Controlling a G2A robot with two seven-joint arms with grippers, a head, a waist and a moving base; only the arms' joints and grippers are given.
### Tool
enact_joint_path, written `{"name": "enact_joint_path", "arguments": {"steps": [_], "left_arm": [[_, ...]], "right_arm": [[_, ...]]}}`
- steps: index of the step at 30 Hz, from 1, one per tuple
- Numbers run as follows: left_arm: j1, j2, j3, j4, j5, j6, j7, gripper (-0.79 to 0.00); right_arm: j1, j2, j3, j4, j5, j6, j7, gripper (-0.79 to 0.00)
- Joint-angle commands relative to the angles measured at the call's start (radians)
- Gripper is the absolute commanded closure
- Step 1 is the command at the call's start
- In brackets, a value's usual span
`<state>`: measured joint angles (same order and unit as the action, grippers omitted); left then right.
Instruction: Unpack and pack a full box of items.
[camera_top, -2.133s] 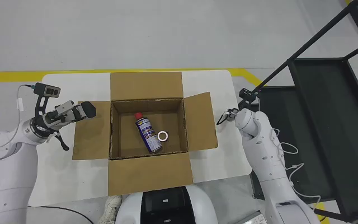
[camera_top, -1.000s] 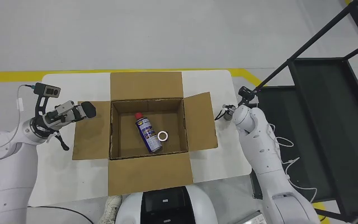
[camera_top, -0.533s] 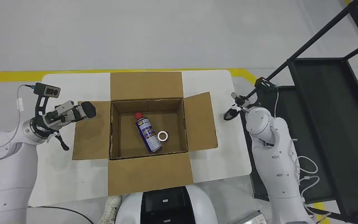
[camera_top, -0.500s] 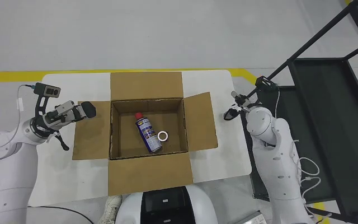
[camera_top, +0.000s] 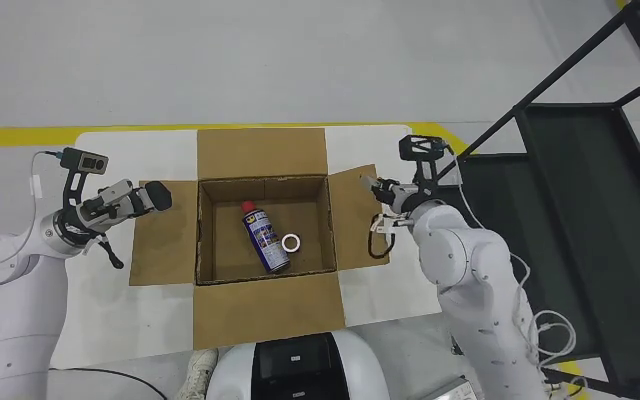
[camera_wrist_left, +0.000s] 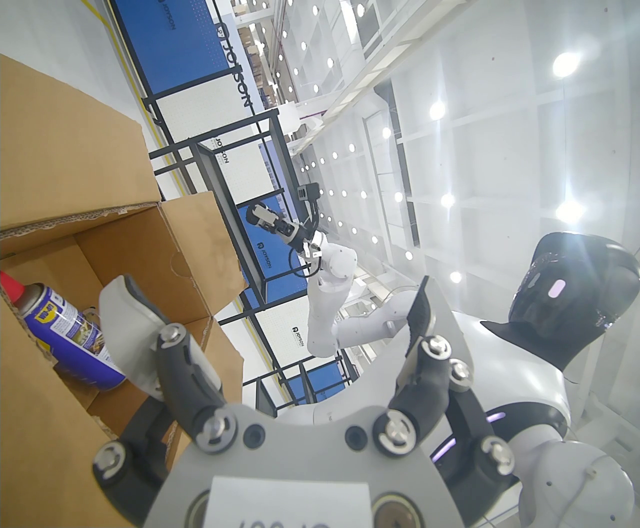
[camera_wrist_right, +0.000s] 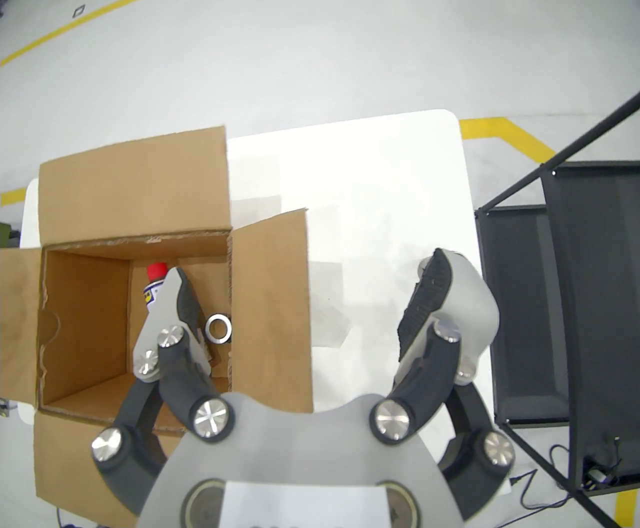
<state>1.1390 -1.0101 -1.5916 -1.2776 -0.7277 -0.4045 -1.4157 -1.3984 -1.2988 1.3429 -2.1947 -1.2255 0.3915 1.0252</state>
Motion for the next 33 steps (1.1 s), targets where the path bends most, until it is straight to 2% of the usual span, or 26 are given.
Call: {"name": "enact_joint_path", "arguments": {"steps": [1, 4, 6, 10, 33], "left_arm": [[0.0, 0.0, 0.0, 0.0, 0.0, 0.0, 0.0, -0.785], [0.0, 0.0, 0.0, 0.0, 0.0, 0.0, 0.0, -0.785], [0.0, 0.0, 0.0, 0.0, 0.0, 0.0, 0.0, -0.785], [0.0, 0.0, 0.0, 0.0, 0.0, 0.0, 0.0, -0.785], [0.0, 0.0, 0.0, 0.0, 0.0, 0.0, 0.0, -0.785]], "right_arm": [[0.013, -0.002, -0.047, -0.003, -0.016, -0.021, 0.022, -0.785], [0.037, -0.006, -0.114, 0.016, -0.046, -0.039, 0.042, -0.785], [0.062, -0.008, -0.16, 0.043, -0.034, -0.096, 0.116, -0.785], [0.096, -0.009, -0.209, 0.068, -0.112, -0.126, 0.171, -0.785], [0.096, -0.01, -0.211, 0.069, -0.115, -0.128, 0.174, -0.785]]}}
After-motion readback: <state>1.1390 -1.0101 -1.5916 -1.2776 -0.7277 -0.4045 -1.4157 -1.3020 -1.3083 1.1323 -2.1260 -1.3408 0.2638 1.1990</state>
